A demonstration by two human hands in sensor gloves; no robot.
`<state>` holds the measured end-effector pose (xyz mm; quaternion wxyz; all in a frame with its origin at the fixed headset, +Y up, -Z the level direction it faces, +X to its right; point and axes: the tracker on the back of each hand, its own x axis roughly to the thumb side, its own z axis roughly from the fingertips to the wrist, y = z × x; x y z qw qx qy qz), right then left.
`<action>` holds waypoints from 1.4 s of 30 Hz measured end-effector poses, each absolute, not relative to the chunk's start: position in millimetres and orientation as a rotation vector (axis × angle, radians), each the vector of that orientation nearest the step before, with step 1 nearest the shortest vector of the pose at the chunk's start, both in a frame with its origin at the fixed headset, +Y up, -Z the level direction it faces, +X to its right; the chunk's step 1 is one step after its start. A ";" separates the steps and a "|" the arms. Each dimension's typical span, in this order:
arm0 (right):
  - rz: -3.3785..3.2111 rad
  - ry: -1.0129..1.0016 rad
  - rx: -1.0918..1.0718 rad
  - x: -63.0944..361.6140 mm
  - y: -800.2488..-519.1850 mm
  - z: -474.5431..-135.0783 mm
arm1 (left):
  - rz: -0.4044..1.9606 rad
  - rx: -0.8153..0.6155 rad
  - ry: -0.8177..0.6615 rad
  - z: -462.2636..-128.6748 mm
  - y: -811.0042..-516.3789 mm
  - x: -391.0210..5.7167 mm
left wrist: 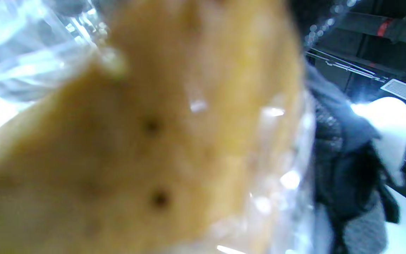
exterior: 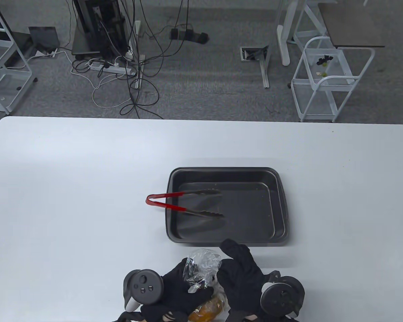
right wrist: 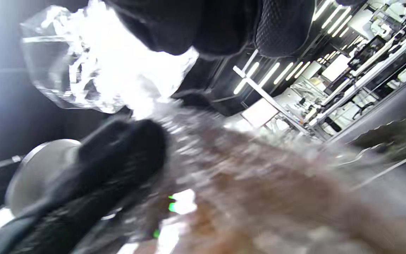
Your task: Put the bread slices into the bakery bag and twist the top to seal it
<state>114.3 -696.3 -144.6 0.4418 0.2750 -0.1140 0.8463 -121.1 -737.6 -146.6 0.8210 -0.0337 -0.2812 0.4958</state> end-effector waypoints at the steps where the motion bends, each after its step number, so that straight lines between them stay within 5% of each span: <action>1: 2.107 -0.224 0.709 117.4 -699.2 -145.5 | 1.046 -0.058 -0.591 -146.5 -737.0 -121.3; 4: 2.066 -0.129 0.793 111.7 -704.5 -140.9 | 1.011 -0.023 -0.567 -145.0 -735.0 -120.4; 11: 2.266 -0.285 0.811 88.0 -701.6 -129.5 | 0.843 0.106 -0.515 -134.7 -727.6 -114.9; 17: 1.940 -0.038 0.707 96.4 -712.2 -143.0 | 0.902 0.007 -0.548 -138.9 -731.9 -116.1; 25: 1.865 -0.010 0.739 108.6 -703.7 -148.1 | 0.922 0.036 -0.544 -139.6 -731.8 -119.1; 32: 2.171 -0.075 0.798 98.1 -706.4 -134.5 | 0.829 0.106 -0.505 -134.0 -727.9 -114.6; 36: 2.246 -0.354 0.890 89.1 -700.5 -127.0 | 0.778 0.137 -0.489 -131.6 -726.9 -114.8; 42: 2.030 -0.325 0.884 99.1 -696.6 -129.6 | 0.778 0.137 -0.490 -131.2 -726.9 -114.2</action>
